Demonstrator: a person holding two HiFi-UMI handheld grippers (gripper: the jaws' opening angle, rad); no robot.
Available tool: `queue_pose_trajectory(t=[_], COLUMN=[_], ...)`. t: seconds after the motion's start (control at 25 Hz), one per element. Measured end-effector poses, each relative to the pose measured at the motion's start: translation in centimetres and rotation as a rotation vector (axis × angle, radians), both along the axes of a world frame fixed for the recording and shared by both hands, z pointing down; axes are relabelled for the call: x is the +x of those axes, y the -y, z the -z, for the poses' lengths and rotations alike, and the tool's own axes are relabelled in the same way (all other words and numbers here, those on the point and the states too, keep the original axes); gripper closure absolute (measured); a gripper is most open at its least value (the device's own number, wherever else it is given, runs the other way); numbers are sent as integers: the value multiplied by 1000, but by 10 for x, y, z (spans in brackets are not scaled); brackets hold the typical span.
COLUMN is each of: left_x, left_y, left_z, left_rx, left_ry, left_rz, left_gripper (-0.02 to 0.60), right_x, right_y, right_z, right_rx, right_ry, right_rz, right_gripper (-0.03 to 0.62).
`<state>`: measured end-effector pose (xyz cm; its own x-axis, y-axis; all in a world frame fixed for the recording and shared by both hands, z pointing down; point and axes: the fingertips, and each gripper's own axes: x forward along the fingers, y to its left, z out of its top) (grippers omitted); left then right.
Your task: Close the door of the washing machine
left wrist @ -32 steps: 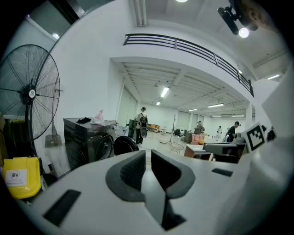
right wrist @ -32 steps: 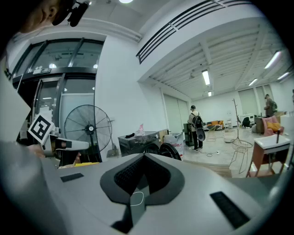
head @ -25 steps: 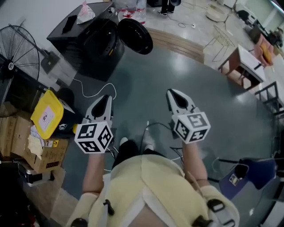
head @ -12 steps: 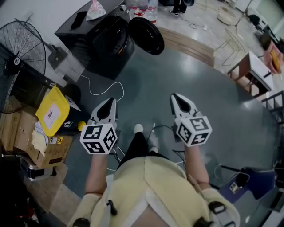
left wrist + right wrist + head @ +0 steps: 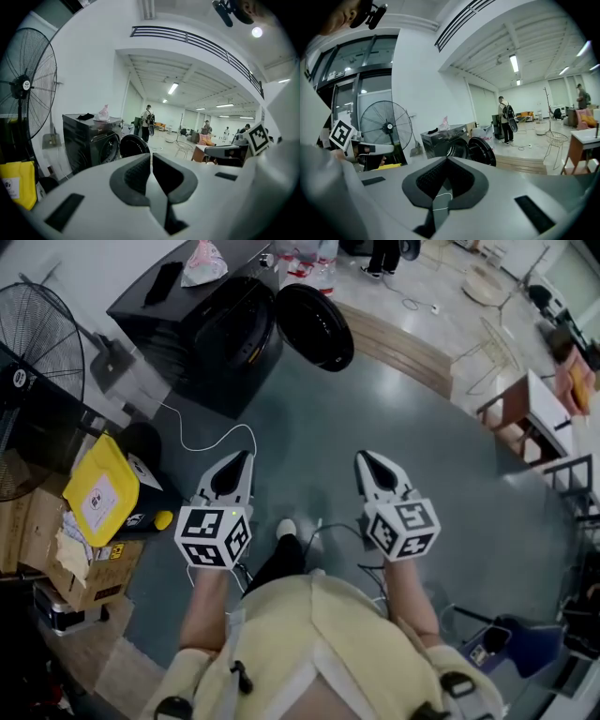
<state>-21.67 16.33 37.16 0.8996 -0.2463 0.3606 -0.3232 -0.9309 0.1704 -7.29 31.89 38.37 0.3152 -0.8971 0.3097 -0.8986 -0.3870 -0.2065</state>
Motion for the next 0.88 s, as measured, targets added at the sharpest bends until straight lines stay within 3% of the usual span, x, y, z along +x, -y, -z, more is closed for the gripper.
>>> queue_pose_trajectory(t=[0.2,0.52,0.88], left_x=[14,27,54], left_y=[47,108,148], left_z=[-10,-24,-36], left_rx=[39,32,34], left_ry=[42,80,77], left_rz=[35,29,42], left_gripper=[565,565,565], right_x=[29,61,95], right_y=[43,123,169], right_z=[-5,-19,-30], right_rx=[-19,-19,-58], right_ry=[-14,-7,-52], right_rz=[-17,7,38], right_gripper=[588,588,587])
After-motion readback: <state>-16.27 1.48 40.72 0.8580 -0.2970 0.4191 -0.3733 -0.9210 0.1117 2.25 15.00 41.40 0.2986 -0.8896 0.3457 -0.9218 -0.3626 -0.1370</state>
